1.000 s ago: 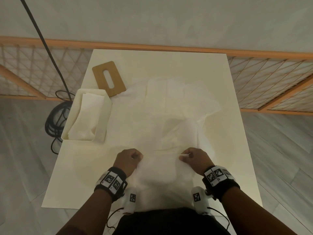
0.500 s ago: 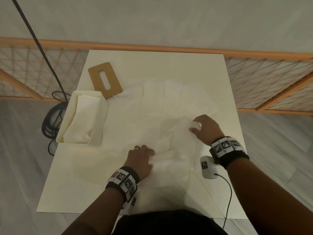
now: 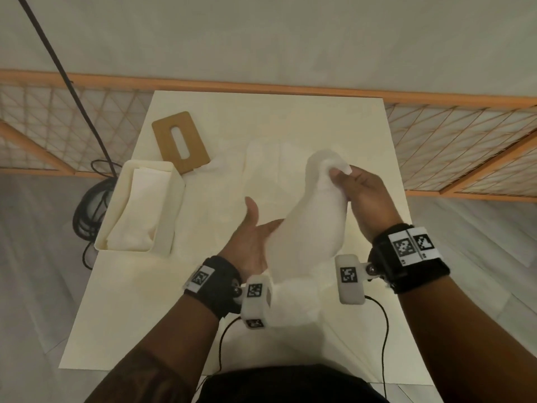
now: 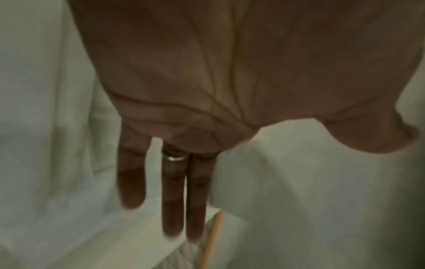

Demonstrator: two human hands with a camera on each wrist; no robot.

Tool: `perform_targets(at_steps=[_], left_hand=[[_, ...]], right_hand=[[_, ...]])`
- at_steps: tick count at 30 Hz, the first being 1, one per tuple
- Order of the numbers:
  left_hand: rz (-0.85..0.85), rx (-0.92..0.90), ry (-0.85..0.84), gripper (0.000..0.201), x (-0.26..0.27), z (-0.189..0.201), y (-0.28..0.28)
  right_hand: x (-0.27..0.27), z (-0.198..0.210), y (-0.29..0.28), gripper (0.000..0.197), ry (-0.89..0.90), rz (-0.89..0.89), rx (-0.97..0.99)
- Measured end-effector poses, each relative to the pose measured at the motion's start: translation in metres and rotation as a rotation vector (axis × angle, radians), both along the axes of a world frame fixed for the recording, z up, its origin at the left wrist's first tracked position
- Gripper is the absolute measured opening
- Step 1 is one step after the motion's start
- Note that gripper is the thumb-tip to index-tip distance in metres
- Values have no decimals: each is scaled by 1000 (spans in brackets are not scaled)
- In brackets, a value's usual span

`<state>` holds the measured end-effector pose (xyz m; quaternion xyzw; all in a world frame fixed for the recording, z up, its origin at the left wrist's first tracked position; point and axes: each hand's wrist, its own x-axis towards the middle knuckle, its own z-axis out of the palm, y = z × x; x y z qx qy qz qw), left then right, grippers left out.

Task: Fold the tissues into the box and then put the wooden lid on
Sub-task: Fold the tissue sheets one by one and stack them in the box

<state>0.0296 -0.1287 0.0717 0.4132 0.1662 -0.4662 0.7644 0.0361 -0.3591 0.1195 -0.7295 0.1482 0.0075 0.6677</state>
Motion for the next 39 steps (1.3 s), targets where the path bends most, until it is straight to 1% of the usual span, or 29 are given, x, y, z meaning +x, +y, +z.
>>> perform_targets(at_steps=[1, 3, 4, 6, 7, 8, 10, 13, 14, 16, 18, 19, 21, 22, 23, 24, 25, 27, 28, 29, 30, 31, 33, 34, 35, 36, 37, 39], left_hand=[[32, -12, 17, 102, 1, 6, 2], [105, 22, -61, 84, 3, 9, 7], [172, 30, -104, 76, 4, 7, 11], [328, 123, -172, 71, 9, -4, 21], [368, 195, -233, 70, 12, -4, 27], [372, 263, -309, 69, 15, -5, 36], [309, 331, -457, 72, 18, -4, 53], [203, 360, -646, 75, 18, 2, 73], [167, 371, -720, 74, 18, 4, 78], [117, 387, -835, 71, 19, 9, 84], [79, 386, -893, 65, 21, 11, 87], [56, 353, -905, 59, 21, 12, 88], [8, 306, -900, 43, 20, 13, 85], [14, 308, -869, 44, 19, 11, 85], [36, 292, -795, 49, 19, 7, 86], [74, 254, -685, 51, 18, 3, 88], [120, 177, -568, 50, 17, -1, 90], [225, 30, -383, 37, 16, -10, 92], [272, 23, -314, 31, 15, -16, 91], [279, 64, -261, 29, 13, -20, 89], [217, 175, -251, 28, 11, -23, 88], [101, 297, -267, 29, 9, -24, 85], [-245, 535, -416, 26, 2, -29, 86], [-388, 623, -502, 18, -2, -31, 87], [-471, 690, -569, 9, -7, -32, 87], [-513, 741, -628, 5, -12, -36, 88], [-522, 778, -663, 12, -17, -40, 88], [-510, 839, -675, 19, -28, -49, 89]], right_hand=[[-1, -6, 3, 37, 24, -25, -7], [-4, -17, 8, 43, 70, -77, -2], [-7, -22, 10, 43, 88, -89, 8], [-14, -29, 11, 31, 113, -84, 36], [-17, -32, 12, 23, 128, -66, 51], [-20, -32, 11, 20, 145, -39, 77], [-23, -33, 7, 24, 193, 28, 160], [-24, -33, -2, 29, 239, 182, 239], [-25, -33, -4, 27, 233, 239, 235], [-23, -34, -7, 18, 190, 317, 164], [-21, -35, -8, 36, 180, 346, 94], [-20, -34, -7, 41, 195, 360, 75], [-18, -30, -5, 42, 236, 378, 73], [-17, -30, -3, 40, 264, 381, 100], [-17, -29, -1, 39, 298, 375, 140], [-16, -29, -1, 40, 332, 360, 193], [-16, -30, -1, 42, 363, 344, 261], [-18, -29, -2, 45, 407, 333, 385], [-19, -30, -2, 45, 425, 334, 408], [-20, -29, 0, 43, 441, 342, 397], [-23, -31, 2, 40, 455, 355, 341], [-26, -33, 5, 34, 461, 371, 246], [-35, -42, 11, 18, 439, 414, -23], [-41, -50, 12, 18, 422, 452, -150], [-48, -59, 13, 21, 416, 489, -229], [-55, -67, 14, 24, 426, 516, -266], [-63, -74, 16, 26, 444, 525, -271], [-77, -89, 21, 28, 472, 528, -275]])
